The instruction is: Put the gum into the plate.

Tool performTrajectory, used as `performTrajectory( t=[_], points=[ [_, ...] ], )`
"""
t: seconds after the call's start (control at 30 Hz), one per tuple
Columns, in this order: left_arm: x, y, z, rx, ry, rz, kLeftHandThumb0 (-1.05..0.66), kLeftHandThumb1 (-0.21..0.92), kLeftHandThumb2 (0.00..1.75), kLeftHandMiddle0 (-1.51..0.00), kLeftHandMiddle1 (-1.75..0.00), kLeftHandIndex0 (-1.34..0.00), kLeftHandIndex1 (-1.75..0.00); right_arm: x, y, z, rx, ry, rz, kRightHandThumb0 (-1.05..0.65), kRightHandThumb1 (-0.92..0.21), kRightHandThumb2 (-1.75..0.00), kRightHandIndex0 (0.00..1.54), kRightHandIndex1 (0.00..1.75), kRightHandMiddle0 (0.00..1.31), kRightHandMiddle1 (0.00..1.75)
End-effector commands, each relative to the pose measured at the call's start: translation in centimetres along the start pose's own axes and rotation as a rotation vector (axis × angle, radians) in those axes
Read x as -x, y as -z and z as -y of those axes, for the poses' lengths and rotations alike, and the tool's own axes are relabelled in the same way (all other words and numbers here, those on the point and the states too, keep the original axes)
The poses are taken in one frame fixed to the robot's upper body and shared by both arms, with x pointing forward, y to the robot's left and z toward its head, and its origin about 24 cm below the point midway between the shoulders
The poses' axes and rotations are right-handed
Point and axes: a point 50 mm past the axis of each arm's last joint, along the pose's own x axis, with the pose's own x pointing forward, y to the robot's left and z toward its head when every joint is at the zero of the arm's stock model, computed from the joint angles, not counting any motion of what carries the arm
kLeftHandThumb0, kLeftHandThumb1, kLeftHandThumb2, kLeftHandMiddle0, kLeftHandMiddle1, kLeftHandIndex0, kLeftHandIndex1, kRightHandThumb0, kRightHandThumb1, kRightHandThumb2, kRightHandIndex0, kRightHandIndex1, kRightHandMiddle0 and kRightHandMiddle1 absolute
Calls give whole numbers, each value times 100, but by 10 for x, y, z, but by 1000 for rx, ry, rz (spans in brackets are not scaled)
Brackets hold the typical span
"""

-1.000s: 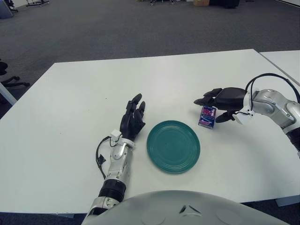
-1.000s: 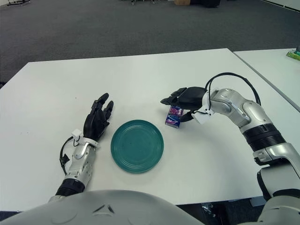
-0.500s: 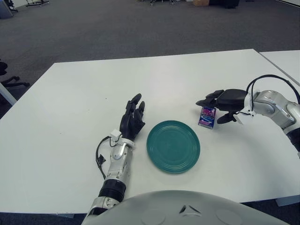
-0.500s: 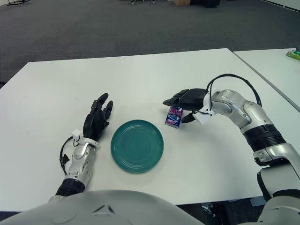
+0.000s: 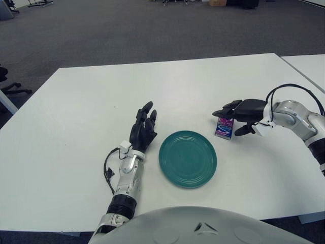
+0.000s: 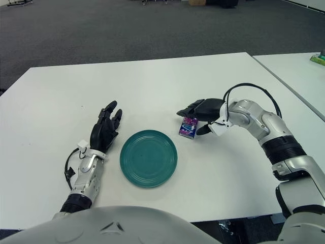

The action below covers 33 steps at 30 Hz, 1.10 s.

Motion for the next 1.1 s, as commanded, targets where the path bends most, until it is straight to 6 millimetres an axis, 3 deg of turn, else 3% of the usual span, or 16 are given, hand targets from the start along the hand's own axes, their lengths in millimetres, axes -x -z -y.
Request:
performTrajectory(
  t=[0.0,0.87,1.07],
  points=[
    [26,31,15,130,-97,-101,-86,92,88,-27,0,0,-59,-4,-2,-6,-14,0,13,-69,-92,-55,13,1,4,5],
    [28,30,22,139,-99,-89,-85,92,90,-30,-1,0,-63,-21,-4,-29,-3,-26,3,-74,-92,-53,10,0,1,9],
    [29,31,27,165,-101,-88,-84,92,88,-32,-1,0,-67,-28,-5,-49,-7,-48,-14,-75,-92,-47,13,0,0,21]
  ],
)
